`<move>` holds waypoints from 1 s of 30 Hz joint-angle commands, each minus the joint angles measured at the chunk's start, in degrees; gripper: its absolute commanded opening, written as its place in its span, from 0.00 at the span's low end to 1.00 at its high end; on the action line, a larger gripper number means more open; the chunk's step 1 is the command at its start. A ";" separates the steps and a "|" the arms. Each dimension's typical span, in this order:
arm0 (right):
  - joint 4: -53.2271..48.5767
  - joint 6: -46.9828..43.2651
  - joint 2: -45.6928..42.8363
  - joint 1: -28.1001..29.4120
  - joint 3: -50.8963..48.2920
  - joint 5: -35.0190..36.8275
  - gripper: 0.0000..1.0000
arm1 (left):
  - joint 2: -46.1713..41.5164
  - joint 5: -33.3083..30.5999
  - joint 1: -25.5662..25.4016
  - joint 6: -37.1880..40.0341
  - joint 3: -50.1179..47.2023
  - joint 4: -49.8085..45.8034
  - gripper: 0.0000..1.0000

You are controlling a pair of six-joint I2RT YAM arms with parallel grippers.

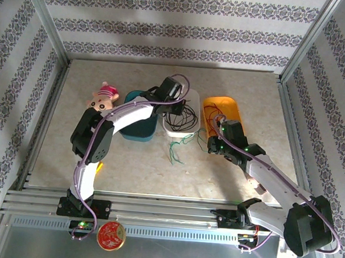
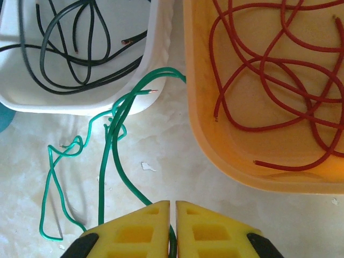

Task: Untangle the cables
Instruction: Place the cable into the container, then pass the cable.

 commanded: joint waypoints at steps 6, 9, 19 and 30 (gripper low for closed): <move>-1.23 -3.26 0.14 4.78 3.52 0.31 0.13 | -0.77 -3.11 -0.84 0.81 7.44 -2.40 0.69; -0.98 -3.24 -1.71 5.48 3.53 0.34 0.13 | -5.63 -4.49 -1.90 5.11 6.24 -1.65 0.81; 0.53 -3.50 -13.01 4.67 7.24 3.62 0.13 | -24.57 9.65 -4.08 7.95 -14.58 4.84 0.92; 1.94 -2.23 -12.69 0.56 9.24 -6.34 0.13 | -27.69 19.94 -8.01 8.07 -25.08 8.57 0.89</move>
